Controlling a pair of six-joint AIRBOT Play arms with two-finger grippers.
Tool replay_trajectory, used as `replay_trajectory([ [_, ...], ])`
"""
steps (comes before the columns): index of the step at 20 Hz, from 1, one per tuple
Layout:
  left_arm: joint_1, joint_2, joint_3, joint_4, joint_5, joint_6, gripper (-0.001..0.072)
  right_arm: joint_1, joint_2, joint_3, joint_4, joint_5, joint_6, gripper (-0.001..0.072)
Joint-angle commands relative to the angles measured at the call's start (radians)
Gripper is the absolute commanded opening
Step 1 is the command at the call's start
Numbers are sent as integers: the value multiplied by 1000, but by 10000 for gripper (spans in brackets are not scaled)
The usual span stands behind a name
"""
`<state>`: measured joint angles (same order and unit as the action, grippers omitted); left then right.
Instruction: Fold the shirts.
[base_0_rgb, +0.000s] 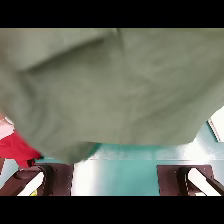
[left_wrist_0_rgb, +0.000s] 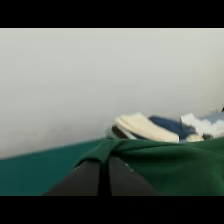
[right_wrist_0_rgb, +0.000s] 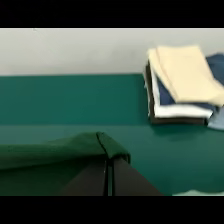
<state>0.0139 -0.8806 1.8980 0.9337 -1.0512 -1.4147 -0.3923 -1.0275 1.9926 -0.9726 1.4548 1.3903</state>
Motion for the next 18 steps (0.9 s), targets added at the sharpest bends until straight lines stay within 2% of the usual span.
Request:
replay_trajectory([
  [1,1,-65,-246,10,-83,-19,22,157,-118,-130,-209,104,8,13],
  [3,1,-145,-357,19,-83,-14,22,259,-211,-205,-322,117,9,13],
  [6,1,-336,-406,57,-58,35,23,335,-379,-264,-347,101,16,13],
  [8,1,-461,-406,55,43,81,23,349,-481,-265,-348,39,17,13],
  [10,1,-560,-405,46,179,88,23,349,-559,-265,-348,-74,44,13],
  [12,1,-632,-404,39,298,91,23,348,-618,-265,-347,-187,72,13],
  [14,2,-671,-404,39,372,137,23,348,-653,-265,-345,-270,76,13],
  [16,2,-685,-404,40,390,179,23,348,-666,-265,-344,-318,76,13],
  [18,2,-685,-404,56,338,244,23,349,-665,-265,-340,-305,76,13],
])
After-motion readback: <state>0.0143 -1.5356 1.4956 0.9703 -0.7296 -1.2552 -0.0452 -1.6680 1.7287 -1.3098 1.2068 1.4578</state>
